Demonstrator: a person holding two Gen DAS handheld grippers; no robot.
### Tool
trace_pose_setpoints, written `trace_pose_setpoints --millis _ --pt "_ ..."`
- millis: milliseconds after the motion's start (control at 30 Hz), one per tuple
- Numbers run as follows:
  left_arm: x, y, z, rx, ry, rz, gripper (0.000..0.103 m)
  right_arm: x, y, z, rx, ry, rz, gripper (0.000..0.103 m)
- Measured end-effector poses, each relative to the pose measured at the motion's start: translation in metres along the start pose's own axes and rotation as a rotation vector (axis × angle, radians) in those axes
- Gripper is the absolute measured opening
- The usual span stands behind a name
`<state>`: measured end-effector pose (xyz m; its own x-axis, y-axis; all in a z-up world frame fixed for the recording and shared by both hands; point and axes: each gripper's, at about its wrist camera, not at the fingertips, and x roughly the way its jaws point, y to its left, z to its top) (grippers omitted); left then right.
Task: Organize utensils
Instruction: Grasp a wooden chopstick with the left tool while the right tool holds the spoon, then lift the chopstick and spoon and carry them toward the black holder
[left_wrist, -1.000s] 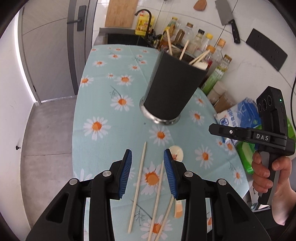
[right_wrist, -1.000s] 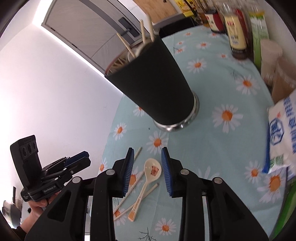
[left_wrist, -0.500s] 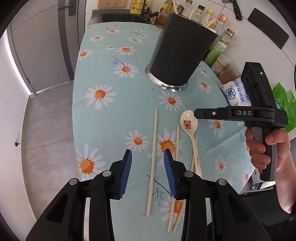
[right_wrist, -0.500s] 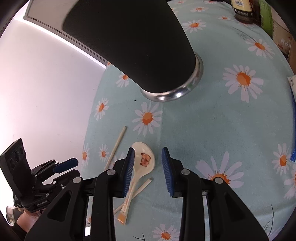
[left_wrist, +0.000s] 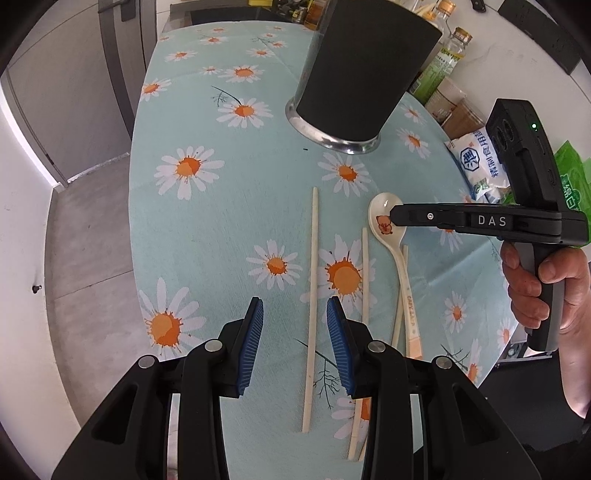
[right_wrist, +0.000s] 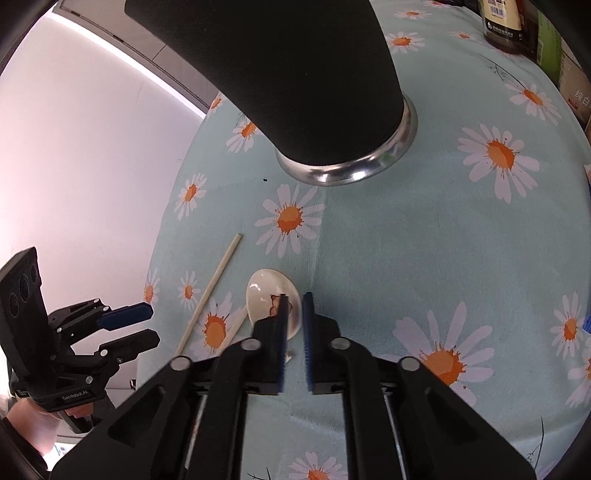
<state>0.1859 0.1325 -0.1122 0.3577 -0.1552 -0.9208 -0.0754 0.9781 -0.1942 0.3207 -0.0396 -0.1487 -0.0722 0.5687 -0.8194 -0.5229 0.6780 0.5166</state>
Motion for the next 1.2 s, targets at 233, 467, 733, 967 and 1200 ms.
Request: trace_pose_setpoints --millis 233,467,733,967,1200 --pt "0.011 -0.003 0.007 0.023 0.038 0.018 0.035 -0.001 -0.004 0.000 0.016 -0.005 0.037 0.005" --pt "0.022 -0.007 0.012 0.044 0.091 0.051 0.035 -0.010 -0.006 0.000 0.027 -0.015 0.073 0.005" --pt "0.034 -0.019 0.019 0.098 0.160 0.088 0.033 -0.037 -0.002 -0.002 0.014 -0.070 0.093 0.005" --pt "0.045 -0.037 0.028 0.166 0.213 0.156 0.011 -0.064 -0.006 -0.007 -0.001 -0.120 0.087 0.005" --pt "0.050 -0.042 0.035 0.164 0.243 0.163 0.004 -0.078 -0.010 -0.012 0.005 -0.131 0.087 0.005"
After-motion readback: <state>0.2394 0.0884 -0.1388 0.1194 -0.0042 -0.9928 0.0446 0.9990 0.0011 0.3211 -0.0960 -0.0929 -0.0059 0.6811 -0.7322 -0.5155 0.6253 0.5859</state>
